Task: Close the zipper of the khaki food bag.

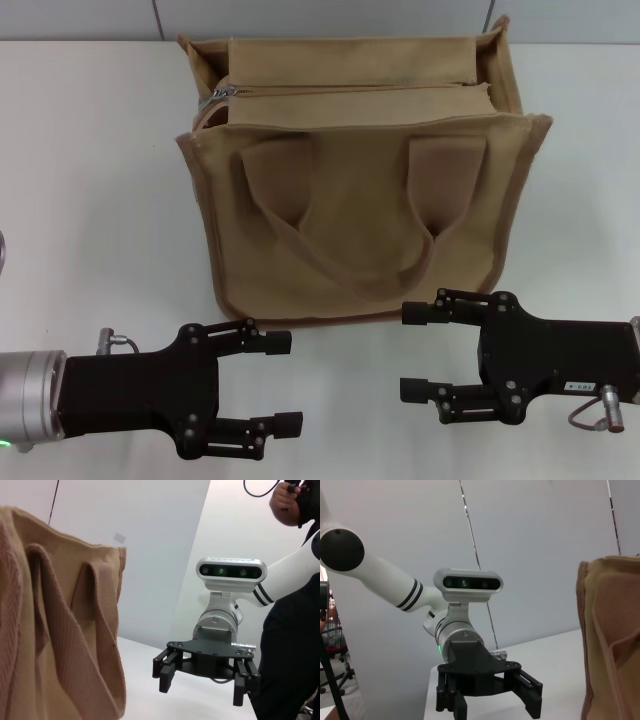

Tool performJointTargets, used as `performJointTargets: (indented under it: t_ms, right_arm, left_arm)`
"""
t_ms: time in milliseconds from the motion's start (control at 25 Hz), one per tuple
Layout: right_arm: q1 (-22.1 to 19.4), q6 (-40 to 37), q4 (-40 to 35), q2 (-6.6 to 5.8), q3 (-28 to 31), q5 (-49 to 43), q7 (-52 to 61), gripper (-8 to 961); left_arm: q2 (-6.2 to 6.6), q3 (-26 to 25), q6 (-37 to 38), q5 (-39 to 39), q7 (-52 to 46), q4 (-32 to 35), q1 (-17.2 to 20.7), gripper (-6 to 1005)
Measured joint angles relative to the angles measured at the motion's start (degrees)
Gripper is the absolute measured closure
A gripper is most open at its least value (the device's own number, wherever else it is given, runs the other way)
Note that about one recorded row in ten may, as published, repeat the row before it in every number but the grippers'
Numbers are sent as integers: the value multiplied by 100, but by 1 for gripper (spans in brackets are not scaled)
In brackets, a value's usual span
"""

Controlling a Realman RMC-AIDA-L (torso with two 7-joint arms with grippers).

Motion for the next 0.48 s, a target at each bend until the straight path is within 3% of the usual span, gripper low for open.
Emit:
performJointTargets:
  t_ms: [480]
  right_arm:
    - [-27, -10, 0, 0, -5, -2, 0, 183]
  left_arm:
    - [4, -9, 0, -26, 6, 59, -10, 168]
